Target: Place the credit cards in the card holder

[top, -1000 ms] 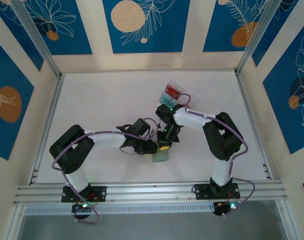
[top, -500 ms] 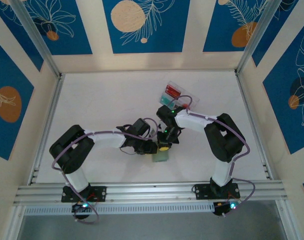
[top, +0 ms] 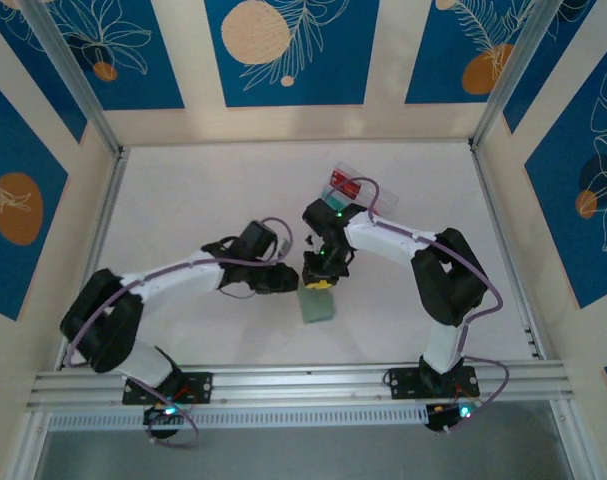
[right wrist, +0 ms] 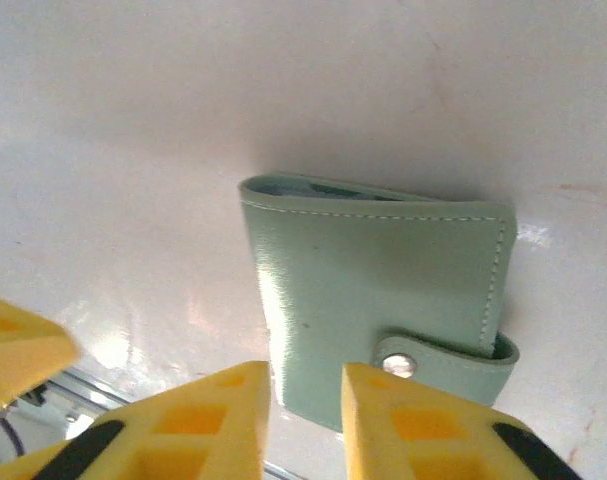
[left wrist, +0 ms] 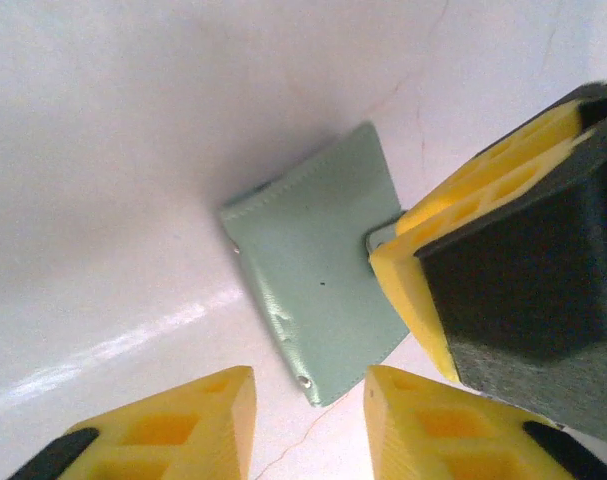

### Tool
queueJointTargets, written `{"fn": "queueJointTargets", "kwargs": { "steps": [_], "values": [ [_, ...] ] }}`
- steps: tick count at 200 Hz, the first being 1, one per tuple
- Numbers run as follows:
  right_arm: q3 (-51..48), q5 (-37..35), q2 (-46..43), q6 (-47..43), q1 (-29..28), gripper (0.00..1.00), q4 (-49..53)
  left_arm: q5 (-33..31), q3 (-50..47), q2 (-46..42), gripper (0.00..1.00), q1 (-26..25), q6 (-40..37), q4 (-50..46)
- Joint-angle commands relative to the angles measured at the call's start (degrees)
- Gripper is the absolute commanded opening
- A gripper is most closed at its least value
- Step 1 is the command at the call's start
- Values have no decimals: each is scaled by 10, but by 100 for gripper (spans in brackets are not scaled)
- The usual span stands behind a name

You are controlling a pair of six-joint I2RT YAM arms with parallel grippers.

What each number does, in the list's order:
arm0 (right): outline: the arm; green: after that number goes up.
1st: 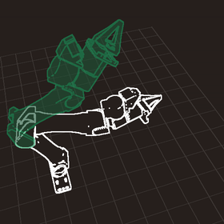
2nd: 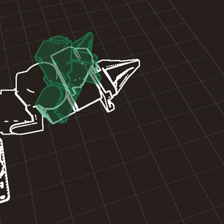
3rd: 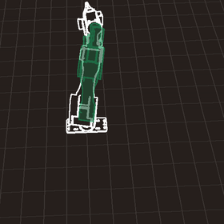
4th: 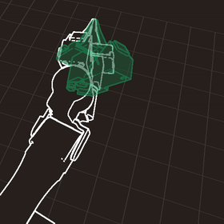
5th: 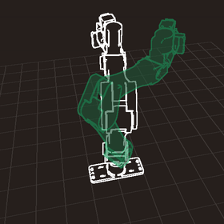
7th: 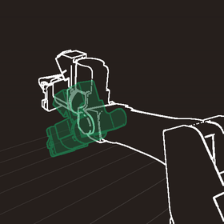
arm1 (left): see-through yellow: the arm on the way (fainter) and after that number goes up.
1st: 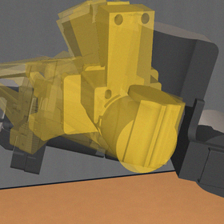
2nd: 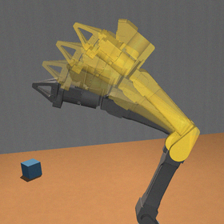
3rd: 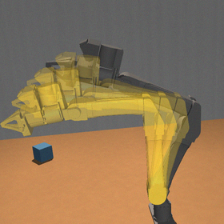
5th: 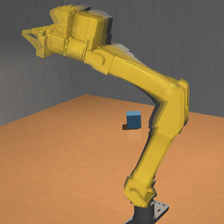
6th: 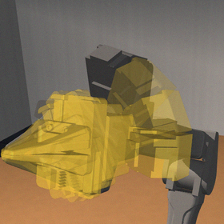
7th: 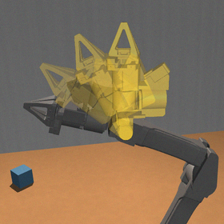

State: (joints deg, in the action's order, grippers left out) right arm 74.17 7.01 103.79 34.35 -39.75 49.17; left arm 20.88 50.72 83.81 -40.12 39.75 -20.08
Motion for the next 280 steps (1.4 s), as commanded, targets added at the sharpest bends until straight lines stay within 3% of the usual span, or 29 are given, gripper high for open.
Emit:
{"fn": "queueJointTargets", "kwargs": {
  "steps": [1,25,47,62,88,110,149,159,170,177,182,207,222,239,257,280],
  "values": [
    [34,6,-34,2,-6,34,19,-24,16,-50,39,30,-34,-76],
    [55,-36,-72,-6,-8,56,16,-66,21,-110,55,65,-55,-105],
    [69,-100,-106,-26,-3,84,19,-102,30,-152,87,96,-75,-120],
    [70,-162,-127,-40,4,100,22,-132,46,-170,100,109,-89,-134],
    [52,-287,-181,-74,16,99,3,-214,53,-202,100,119,-118,-129],
    [19,-318,-228,-120,49,99,-55,-294,35,-225,100,123,-153,-77],
    [-59,-428,-307,-110,139,99,-135,-420,-5,-237,100,130,-208,30],
    [-110,-415,-346,-130,169,99,-196,-470,-35,-237,100,130,-223,78],
    [-163,-352,-383,-133,219,99,-256,-518,-74,-236,100,130,-233,132],
    [-203,-250,-405,-147,269,99,-308,-543,-94,-237,100,132,-242,162],
    [-230,-215,-416,-155,292,99,-342,-557,-108,-238,100,132,-254,184],
    [-345,-227,-460,-177,333,99,-466,-634,-165,-235,100,139,-321,302],
    [-402,-226,-485,-229,325,99,-536,-626,-187,-224,100,160,-322,355],
    [-447,-210,-499,-287,317,99,-582,-583,-188,-199,100,188,-302,354],
    [-486,-249,-508,-282,319,99,-614,-571,-190,-168,100,201,-318,372],
    [-569,-262,-531,-276,331,99,-729,-551,-199,-133,100,220,-341,408]
  ]
}}
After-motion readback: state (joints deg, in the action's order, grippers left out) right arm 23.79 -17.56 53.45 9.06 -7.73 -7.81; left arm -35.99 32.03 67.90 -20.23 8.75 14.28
